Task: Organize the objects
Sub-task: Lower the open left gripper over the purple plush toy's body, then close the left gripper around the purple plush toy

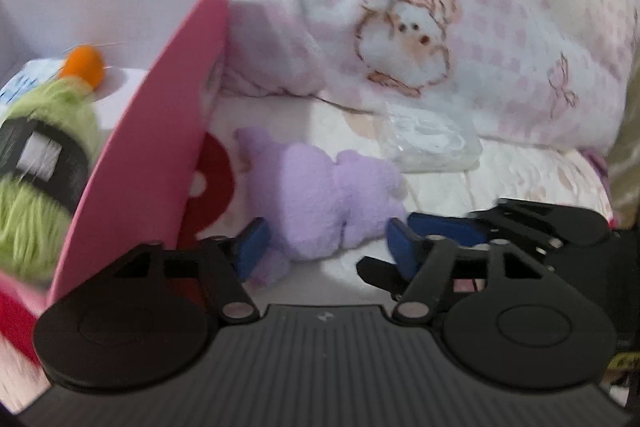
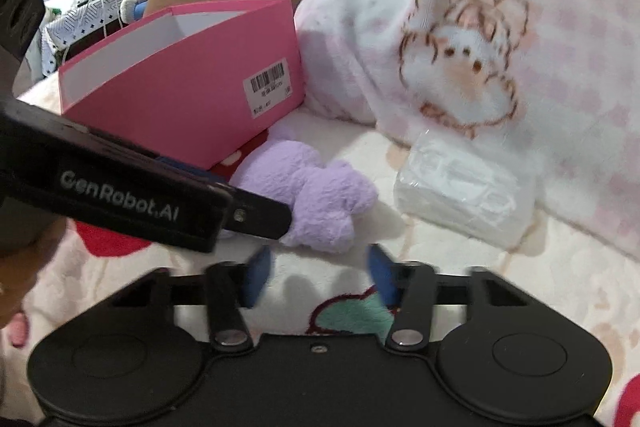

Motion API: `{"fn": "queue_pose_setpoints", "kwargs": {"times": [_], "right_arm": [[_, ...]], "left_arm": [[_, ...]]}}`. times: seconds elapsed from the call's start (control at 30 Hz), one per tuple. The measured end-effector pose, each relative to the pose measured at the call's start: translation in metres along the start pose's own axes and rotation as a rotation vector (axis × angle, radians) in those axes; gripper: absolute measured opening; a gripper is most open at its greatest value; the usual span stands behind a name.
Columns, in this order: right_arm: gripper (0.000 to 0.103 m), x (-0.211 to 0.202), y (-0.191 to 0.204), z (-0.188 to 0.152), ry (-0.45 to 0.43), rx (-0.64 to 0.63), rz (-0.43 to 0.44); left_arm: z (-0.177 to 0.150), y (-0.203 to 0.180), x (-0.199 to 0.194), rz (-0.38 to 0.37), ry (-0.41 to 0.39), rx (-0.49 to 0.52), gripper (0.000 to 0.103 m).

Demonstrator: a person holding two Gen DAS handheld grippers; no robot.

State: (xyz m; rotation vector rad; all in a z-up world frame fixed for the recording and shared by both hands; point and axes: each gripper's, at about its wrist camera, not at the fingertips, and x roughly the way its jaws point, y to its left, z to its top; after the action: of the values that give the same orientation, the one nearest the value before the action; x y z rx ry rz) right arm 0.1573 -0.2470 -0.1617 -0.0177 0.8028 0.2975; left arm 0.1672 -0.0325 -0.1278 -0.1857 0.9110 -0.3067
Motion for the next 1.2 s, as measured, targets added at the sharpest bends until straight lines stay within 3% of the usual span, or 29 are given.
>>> {"fn": "queue_pose_setpoints", "kwargs": {"times": [0.1, 0.3, 0.37, 0.43, 0.6, 0.83, 1.03, 1.2], "right_arm": [[0.046, 0.019, 0.0, -0.001, -0.027, 0.014, 0.009], [0.045, 0.035, 0.01, 0.011, -0.039, 0.01, -0.009], [0.04, 0.033, 0.012, 0.012, -0.039, -0.013, -0.013], [0.038, 0.03, 0.016, 0.009, -0.038, -0.043, -0.035], [0.035, 0.007, 0.015, -0.002, -0.037, -0.054, -0.049], [0.034, -0.019, 0.019, -0.012, -0.025, -0.025, -0.08], [0.034, -0.046, 0.022, -0.033, 0.011, -0.025, -0.095], [0.036, -0.054, 0.016, -0.045, 0.041, 0.009, -0.16]], "left_arm": [[0.011, 0.0, 0.005, 0.001, 0.047, -0.013, 0.069], [0.012, 0.0, 0.018, 0.009, 0.056, -0.048, 0.071], [0.009, 0.003, 0.019, 0.018, 0.037, -0.068, 0.06], [0.007, 0.004, 0.017, 0.019, 0.027, -0.057, 0.055], [0.002, 0.003, 0.01, 0.007, 0.014, -0.019, 0.05], [-0.002, -0.001, 0.0, -0.09, 0.048, -0.015, 0.049], [-0.012, -0.012, -0.005, -0.189, 0.135, -0.01, 0.049], [-0.017, -0.021, -0.006, -0.24, 0.186, -0.006, 0.048]]}}
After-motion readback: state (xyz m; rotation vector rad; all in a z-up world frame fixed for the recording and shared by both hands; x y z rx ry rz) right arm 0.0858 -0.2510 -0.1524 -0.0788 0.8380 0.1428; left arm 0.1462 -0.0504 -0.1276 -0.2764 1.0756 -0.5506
